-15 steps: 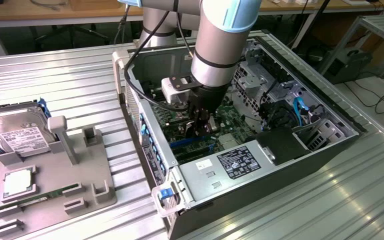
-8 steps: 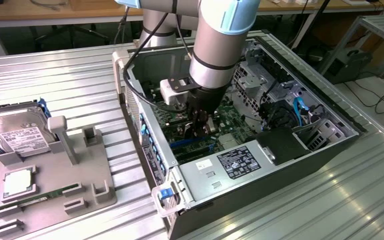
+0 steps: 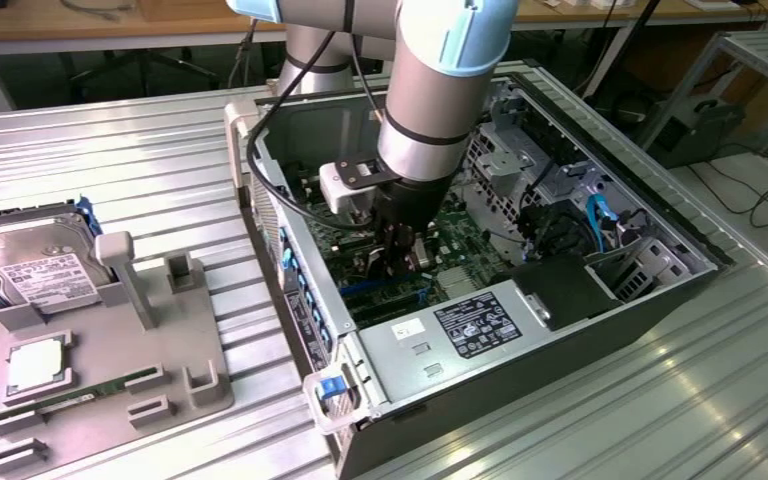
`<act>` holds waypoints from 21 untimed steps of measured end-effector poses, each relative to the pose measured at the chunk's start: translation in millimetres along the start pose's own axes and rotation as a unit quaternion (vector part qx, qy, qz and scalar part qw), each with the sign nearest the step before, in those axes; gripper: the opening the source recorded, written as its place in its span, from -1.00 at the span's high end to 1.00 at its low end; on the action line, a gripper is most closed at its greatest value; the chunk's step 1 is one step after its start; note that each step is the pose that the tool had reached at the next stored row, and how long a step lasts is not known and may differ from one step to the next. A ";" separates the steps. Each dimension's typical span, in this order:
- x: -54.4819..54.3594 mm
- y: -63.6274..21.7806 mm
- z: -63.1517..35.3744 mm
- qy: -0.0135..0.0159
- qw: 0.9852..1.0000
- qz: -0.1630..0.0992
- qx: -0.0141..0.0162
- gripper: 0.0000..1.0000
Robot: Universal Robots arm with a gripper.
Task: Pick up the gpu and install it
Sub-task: 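Insert the gpu into the slot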
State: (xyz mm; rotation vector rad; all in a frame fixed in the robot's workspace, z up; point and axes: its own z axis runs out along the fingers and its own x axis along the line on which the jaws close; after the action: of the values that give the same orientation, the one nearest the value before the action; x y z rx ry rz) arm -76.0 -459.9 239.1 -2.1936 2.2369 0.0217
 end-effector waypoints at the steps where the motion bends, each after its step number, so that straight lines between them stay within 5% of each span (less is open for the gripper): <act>1: 0.0 0.0 0.0 0.000 1.000 0.000 0.000 0.44; 21: -2.8 1.2 1.7 0.000 1.000 -0.001 0.000 0.44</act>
State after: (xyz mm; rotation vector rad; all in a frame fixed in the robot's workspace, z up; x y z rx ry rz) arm -77.1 -457.0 237.5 -2.1964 2.2342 0.0217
